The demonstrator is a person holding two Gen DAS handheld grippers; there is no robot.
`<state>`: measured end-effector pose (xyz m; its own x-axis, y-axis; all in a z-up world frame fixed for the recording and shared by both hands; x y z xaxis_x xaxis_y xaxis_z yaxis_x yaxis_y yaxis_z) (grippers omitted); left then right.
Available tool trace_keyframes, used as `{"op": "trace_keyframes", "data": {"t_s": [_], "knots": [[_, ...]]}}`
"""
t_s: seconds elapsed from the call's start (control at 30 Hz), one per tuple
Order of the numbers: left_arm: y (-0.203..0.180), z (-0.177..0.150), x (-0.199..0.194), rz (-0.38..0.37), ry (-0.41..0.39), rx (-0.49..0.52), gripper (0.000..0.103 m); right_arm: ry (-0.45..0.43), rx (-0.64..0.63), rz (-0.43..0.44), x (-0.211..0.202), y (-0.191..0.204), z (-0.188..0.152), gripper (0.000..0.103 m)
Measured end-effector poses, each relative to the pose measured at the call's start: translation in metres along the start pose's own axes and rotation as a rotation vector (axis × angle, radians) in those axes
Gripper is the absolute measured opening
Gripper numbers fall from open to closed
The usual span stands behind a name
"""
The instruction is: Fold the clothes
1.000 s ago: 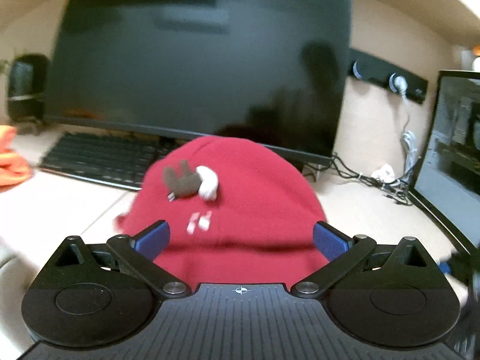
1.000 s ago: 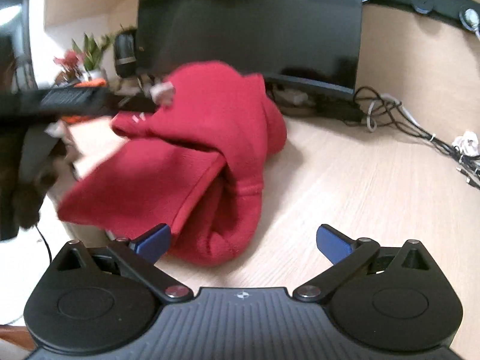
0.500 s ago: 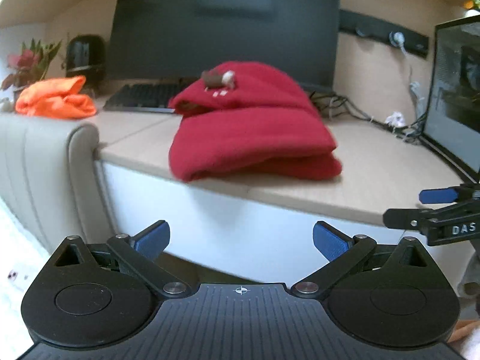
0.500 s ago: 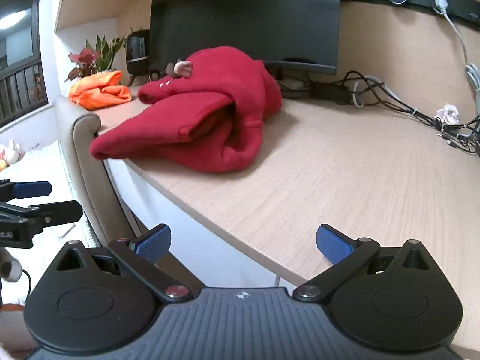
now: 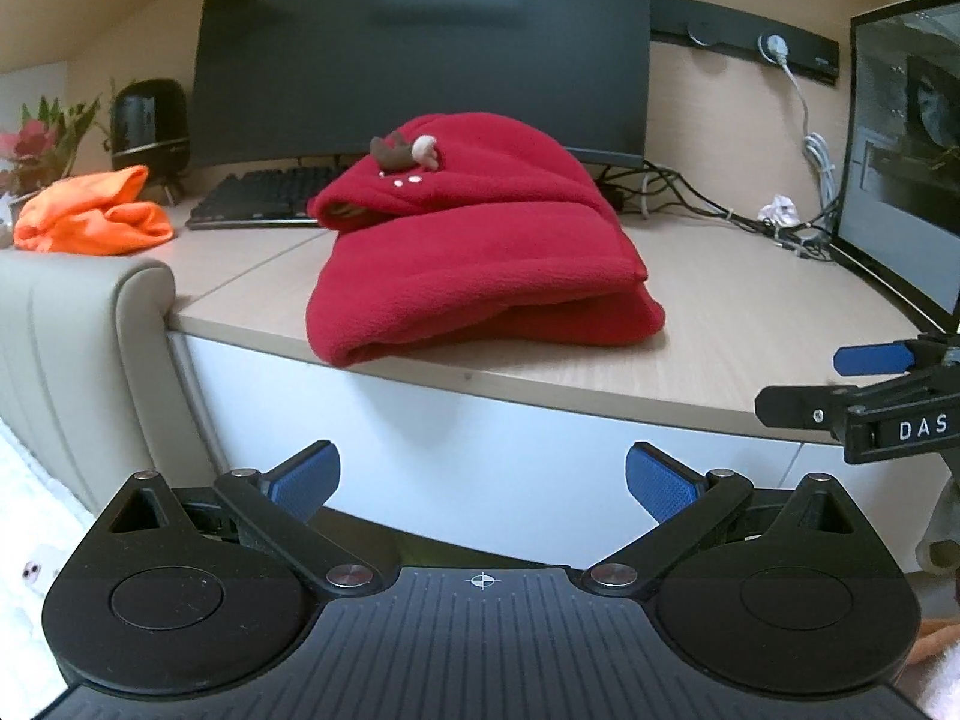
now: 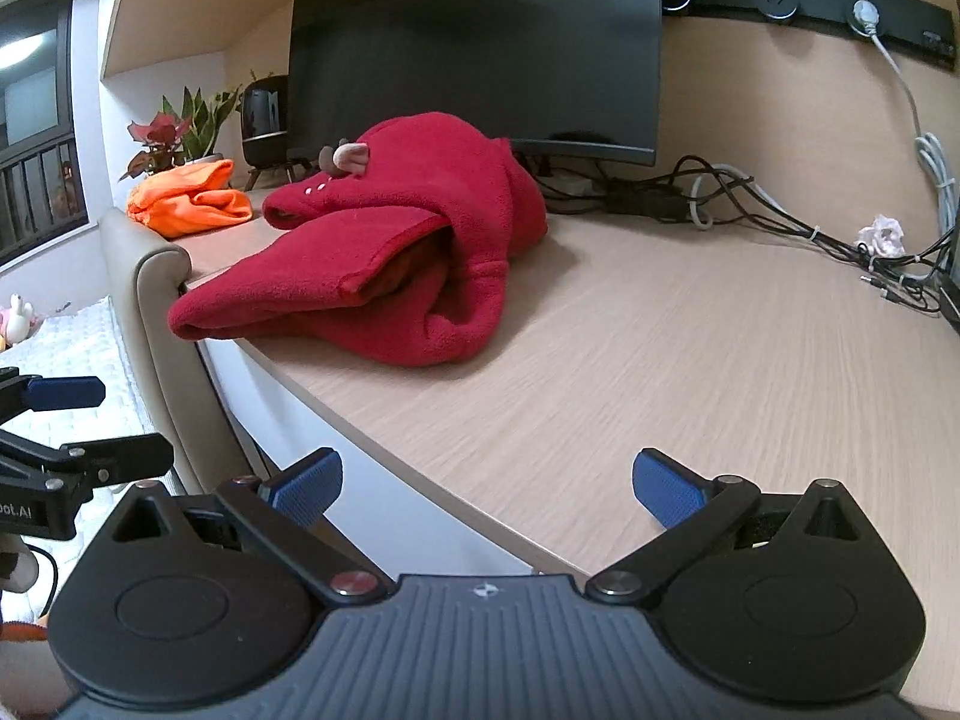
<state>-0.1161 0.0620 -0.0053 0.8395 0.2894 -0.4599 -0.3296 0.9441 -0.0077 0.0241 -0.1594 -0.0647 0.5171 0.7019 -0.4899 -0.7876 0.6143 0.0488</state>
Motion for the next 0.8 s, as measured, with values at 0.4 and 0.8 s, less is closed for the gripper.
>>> {"op": "trace_keyframes", "data": {"t_s": [0.4,0.8], "knots": [[-0.007,0.002,0.006,0.024,-0.009,0.066,0.103,0.019,-0.007,0.016,0.010,0.003,-0.001,0.103],[-0.004,0.007,0.011,-0.005,-0.030,0.069,0.103,0.014,-0.029,0.024,0.015,0.004,0.001,0.103]]}}
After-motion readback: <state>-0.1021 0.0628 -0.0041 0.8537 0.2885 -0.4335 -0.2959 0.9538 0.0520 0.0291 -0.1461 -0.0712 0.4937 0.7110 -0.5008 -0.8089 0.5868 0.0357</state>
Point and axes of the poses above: each gripper's, at about its wrist camera, not at the fingertips, and x roughly the way its jaws point, y to its left, z to its top, the point moved 2 cm from there along x, roughly the way its jaws point, and after that the axes turned 2 degrees about -y, right-handed, at the moved point
